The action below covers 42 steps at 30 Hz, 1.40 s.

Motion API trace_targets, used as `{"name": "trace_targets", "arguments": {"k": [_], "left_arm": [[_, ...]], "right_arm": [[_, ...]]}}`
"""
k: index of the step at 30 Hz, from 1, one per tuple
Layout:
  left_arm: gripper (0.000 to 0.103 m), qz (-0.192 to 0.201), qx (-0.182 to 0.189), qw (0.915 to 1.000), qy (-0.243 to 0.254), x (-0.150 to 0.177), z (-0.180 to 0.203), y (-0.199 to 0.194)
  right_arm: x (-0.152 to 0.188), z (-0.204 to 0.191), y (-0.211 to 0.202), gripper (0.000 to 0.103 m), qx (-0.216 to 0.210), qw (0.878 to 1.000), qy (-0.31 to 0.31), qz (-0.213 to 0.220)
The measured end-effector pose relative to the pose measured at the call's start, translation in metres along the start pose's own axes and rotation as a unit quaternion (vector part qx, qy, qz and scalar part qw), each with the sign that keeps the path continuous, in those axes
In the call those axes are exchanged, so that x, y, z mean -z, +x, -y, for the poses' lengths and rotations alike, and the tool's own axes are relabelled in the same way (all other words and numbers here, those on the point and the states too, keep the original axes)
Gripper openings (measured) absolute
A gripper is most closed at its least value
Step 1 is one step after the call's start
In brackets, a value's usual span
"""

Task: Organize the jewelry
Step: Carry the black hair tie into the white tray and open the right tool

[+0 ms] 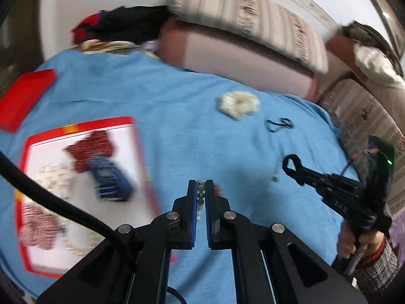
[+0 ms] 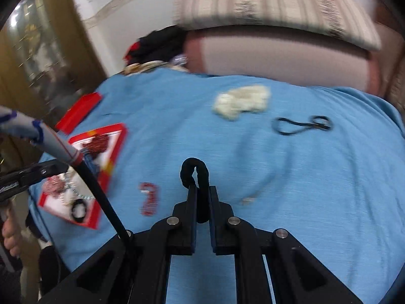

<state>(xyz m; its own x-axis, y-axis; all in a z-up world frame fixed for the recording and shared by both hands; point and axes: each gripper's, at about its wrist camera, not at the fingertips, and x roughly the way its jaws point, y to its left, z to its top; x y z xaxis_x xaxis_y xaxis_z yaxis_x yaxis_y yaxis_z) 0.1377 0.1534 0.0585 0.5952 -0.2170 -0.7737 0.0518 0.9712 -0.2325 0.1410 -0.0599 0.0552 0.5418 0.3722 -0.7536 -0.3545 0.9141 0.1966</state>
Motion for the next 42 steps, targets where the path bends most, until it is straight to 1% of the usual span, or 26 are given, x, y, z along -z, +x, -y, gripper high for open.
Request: {"name": "trace_targets", "arguments": {"k": [4,10,12,15,19,22,25,29,34,35,36,37,38,41,42], "left_arm": [[0.005,0.011,-0.033,0.9990,-0.029,-0.010,-0.054,-0.014],[0.005,0.026,-0.065,0.9950,-0.071,-0.039,-0.132,-0.027],[0.005,0.026,-0.077,0.9936,-0.078,-0.046,-0.150,-0.025],[0.005,0.018,-0.083,0.9920,-0.093,-0.055,-0.178,-0.015],[0.005,-0.001,-0.096,0.9897,-0.106,-0.058,-0.211,0.008],[0.005,-0.012,-0.108,0.9876,-0.113,-0.056,-0.231,0.023],[0.005,-0.024,-0.132,0.9828,-0.127,-0.052,-0.254,0.037],[0.005,-0.028,-0.140,0.9788,-0.147,-0.049,-0.277,0.043],[0.007,-0.020,-0.154,0.9782,-0.138,-0.047,-0.278,0.040],[0.012,-0.018,-0.155,0.9785,-0.135,-0.047,-0.276,0.038],[0.016,-0.017,-0.155,0.9789,-0.133,-0.047,-0.275,0.036],[0.027,-0.013,-0.152,0.9794,-0.132,-0.047,-0.272,0.033],[0.034,-0.009,-0.153,0.9793,-0.132,-0.046,-0.269,0.030],[0.036,0.001,-0.156,0.9798,-0.124,-0.045,-0.259,0.018],[0.037,0.004,-0.157,0.9799,-0.123,-0.044,-0.256,0.013]], "right_arm": [[-0.008,-0.050,0.020,0.009,-0.037,0.999,-0.031,-0.013],[-0.016,-0.128,0.051,0.009,-0.089,0.992,-0.086,-0.032],[-0.016,-0.153,0.063,0.009,-0.103,0.988,-0.104,-0.041],[-0.014,-0.185,0.085,0.009,-0.112,0.984,-0.127,-0.052],[-0.010,-0.212,0.120,0.009,-0.120,0.980,-0.137,-0.079],[-0.006,-0.222,0.145,0.009,-0.107,0.979,-0.144,-0.098],[-0.002,-0.224,0.167,0.009,-0.096,0.978,-0.141,-0.116],[0.002,-0.223,0.175,0.009,-0.092,0.978,-0.147,-0.119],[0.002,-0.227,0.175,0.014,-0.085,0.977,-0.162,-0.111],[0.002,-0.225,0.173,0.017,-0.085,0.977,-0.161,-0.111],[0.002,-0.223,0.171,0.024,-0.087,0.977,-0.158,-0.111],[0.003,-0.223,0.167,0.028,-0.088,0.978,-0.156,-0.110],[0.004,-0.220,0.162,0.029,-0.088,0.978,-0.153,-0.107],[0.006,-0.212,0.143,0.030,-0.085,0.980,-0.154,-0.096],[0.005,-0.210,0.138,0.032,-0.084,0.980,-0.153,-0.093]]}}
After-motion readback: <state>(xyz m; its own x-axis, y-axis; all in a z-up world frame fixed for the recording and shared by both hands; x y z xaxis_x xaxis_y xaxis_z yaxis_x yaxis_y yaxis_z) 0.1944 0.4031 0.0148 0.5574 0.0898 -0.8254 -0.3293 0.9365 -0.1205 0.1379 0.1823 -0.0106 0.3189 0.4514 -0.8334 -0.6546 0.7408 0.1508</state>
